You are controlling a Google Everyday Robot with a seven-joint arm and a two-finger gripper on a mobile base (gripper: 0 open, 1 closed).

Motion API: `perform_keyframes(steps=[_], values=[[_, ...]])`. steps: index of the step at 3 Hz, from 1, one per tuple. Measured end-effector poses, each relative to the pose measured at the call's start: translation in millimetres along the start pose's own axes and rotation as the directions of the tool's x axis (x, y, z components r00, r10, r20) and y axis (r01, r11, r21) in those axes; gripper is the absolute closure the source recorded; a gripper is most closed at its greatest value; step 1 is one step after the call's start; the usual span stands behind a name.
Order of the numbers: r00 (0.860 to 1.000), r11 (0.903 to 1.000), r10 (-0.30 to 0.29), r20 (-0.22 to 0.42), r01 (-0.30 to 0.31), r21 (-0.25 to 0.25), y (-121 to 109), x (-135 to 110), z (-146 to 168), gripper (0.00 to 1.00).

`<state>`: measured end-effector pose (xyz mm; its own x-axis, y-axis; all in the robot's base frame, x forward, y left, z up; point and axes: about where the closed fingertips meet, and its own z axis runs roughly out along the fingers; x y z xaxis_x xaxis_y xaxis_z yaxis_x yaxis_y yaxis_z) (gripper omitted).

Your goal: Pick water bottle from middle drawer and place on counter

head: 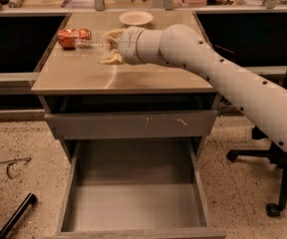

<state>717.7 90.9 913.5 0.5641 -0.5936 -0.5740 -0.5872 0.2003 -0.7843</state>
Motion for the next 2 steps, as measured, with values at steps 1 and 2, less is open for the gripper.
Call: perform_keyframes(steps=[1,2], values=[[0.998,0.9935,0.058,0.018,-0.056,-0.099,5,23,41,1.00],[0.991,0.9636,0.135,0.027,-0.124,-0.237,30,33,61,1.00]])
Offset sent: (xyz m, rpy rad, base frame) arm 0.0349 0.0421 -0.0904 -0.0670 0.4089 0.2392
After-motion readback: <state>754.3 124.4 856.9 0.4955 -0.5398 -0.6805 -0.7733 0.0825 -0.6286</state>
